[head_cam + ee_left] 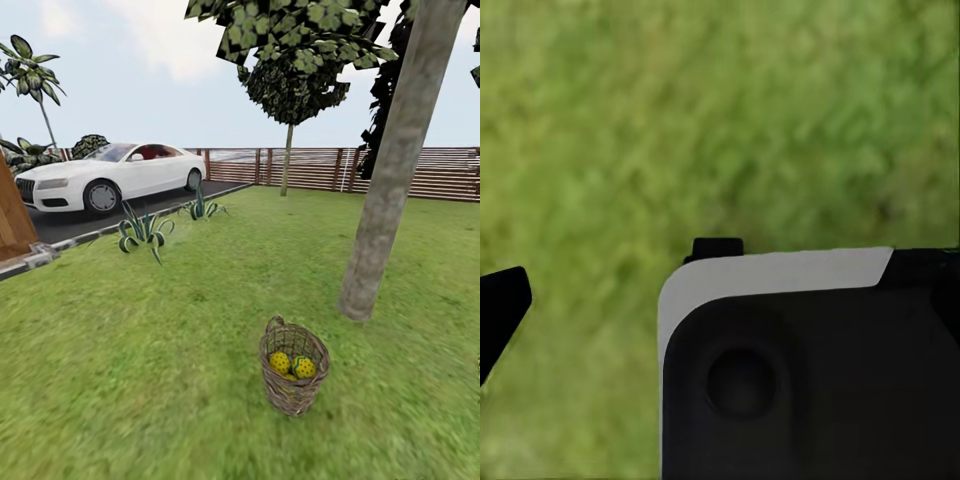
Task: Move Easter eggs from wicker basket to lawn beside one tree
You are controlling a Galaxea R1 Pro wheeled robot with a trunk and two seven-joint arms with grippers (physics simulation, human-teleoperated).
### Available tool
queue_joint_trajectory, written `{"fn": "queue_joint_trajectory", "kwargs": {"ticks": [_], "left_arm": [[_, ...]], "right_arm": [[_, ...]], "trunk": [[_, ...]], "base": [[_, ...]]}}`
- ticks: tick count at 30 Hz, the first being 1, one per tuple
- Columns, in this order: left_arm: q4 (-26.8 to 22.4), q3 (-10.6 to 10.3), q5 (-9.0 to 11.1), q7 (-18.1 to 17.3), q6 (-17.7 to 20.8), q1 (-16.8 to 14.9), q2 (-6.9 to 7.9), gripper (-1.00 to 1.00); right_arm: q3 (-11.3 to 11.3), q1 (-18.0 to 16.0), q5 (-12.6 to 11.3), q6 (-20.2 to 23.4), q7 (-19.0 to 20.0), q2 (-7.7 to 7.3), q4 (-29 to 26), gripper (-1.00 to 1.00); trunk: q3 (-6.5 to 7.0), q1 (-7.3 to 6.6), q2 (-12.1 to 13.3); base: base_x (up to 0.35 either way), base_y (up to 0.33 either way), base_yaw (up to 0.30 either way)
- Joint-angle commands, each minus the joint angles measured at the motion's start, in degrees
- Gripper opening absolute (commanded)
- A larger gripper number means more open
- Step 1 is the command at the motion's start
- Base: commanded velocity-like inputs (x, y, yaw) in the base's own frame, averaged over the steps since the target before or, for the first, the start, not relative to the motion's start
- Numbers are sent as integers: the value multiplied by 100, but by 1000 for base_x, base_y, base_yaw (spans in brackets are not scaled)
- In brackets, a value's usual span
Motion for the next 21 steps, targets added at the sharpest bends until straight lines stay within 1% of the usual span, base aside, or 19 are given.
{"fn": "queue_joint_trajectory", "kwargs": {"ticks": [1,14,21], "left_arm": [[3,2,0,-7,-18,-2,1,100],[3,1,0,-7,-22,-2,1,100],[3,1,0,-7,-26,0,1,100]], "right_arm": [[-4,-2,-2,-17,8,-1,4,100],[-4,-2,-2,-17,7,2,8,100],[-4,-2,-2,-17,6,3,12,100]], "trunk": [[-2,2,-3],[44,2,-3],[68,2,-3]], "base": [[188,280,-272],[161,281,-272],[116,139,-272]]}}
